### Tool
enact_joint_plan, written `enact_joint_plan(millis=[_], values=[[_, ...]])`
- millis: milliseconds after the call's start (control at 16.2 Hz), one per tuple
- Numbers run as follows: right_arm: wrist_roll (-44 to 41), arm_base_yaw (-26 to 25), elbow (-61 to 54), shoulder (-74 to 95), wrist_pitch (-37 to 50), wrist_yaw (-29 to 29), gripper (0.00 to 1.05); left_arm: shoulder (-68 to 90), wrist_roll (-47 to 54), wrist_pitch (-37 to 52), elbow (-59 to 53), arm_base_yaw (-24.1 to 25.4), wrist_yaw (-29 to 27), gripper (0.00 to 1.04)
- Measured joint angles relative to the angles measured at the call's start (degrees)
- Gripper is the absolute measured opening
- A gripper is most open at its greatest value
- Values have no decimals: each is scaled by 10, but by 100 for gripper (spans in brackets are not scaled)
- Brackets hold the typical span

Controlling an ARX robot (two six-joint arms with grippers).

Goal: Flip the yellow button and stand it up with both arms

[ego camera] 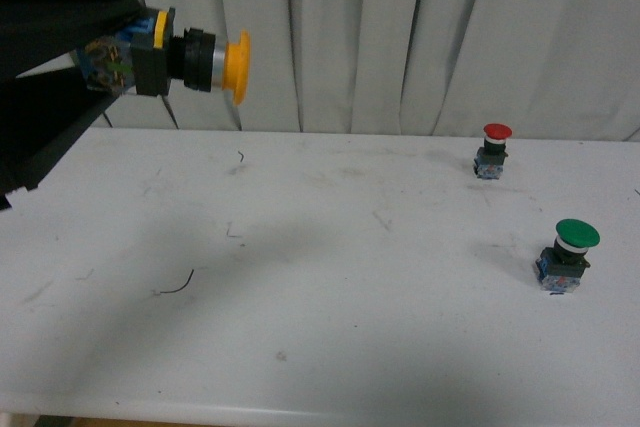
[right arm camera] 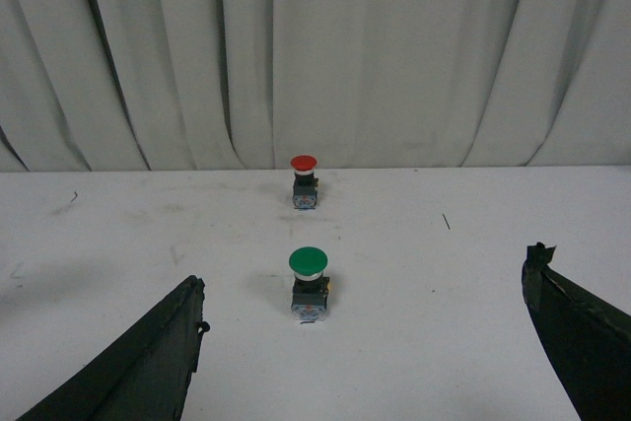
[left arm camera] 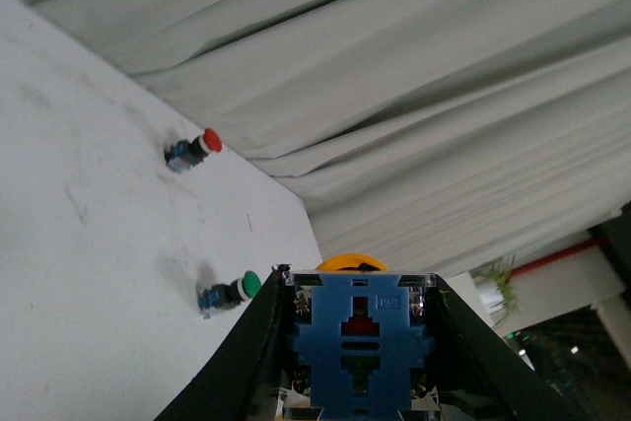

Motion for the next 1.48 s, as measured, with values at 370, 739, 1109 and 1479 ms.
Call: enact_joint_plan(millis=[370, 739, 1109, 1479], values=[[0, 0, 0, 0, 0, 0, 98, 11, -127, -3, 23, -14, -20, 35], [0, 0, 0, 0, 0, 0, 98, -39, -122, -1, 35, -52, -26, 35], [0, 0, 0, 0, 0, 0, 98, -38, -92, 0, 18, -83, -44, 35], [52, -47, 108, 584, 567, -171, 98, -45, -72, 0, 17, -97, -51, 35]])
